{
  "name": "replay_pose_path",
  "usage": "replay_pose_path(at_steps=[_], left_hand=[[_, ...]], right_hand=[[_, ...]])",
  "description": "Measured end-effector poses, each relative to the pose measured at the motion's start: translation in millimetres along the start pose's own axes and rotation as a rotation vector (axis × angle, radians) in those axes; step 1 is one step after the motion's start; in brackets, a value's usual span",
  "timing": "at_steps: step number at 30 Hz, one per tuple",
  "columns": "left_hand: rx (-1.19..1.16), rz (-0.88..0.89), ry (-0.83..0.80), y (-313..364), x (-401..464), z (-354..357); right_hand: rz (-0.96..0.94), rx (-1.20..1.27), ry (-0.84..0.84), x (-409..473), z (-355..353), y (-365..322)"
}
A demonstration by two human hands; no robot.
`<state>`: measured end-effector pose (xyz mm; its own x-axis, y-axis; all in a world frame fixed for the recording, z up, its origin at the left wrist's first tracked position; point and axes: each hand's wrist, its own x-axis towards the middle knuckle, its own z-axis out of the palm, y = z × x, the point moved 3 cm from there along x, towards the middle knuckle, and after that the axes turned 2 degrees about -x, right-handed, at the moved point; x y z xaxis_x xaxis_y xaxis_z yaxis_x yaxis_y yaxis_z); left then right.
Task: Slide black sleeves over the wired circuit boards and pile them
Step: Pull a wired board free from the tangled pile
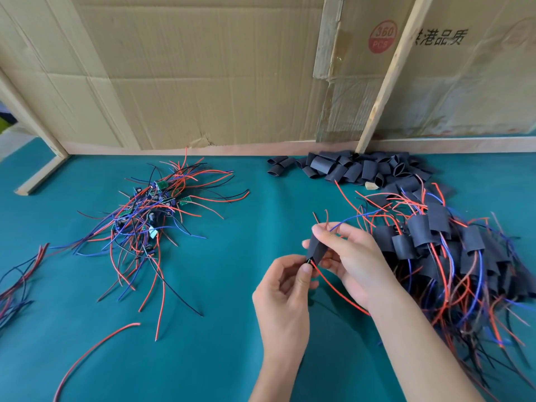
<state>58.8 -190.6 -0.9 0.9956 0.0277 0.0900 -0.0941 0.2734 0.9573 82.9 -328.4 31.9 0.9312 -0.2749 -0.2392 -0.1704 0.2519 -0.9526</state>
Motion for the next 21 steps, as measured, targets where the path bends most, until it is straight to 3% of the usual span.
replay_pose_path(at_steps=[16,21], left_hand=[[0.173,0.045,0.079,-1.3,-6.3,4.9],[0.217,0.054,0.018,-2.9,-6.1,3.8]], right_hand=[[-0.115,-0.222,-0.179,-8.6,11.4,-2.1],[-0.142,-0.224,-0.120,-18.7,10.2,-2.8]])
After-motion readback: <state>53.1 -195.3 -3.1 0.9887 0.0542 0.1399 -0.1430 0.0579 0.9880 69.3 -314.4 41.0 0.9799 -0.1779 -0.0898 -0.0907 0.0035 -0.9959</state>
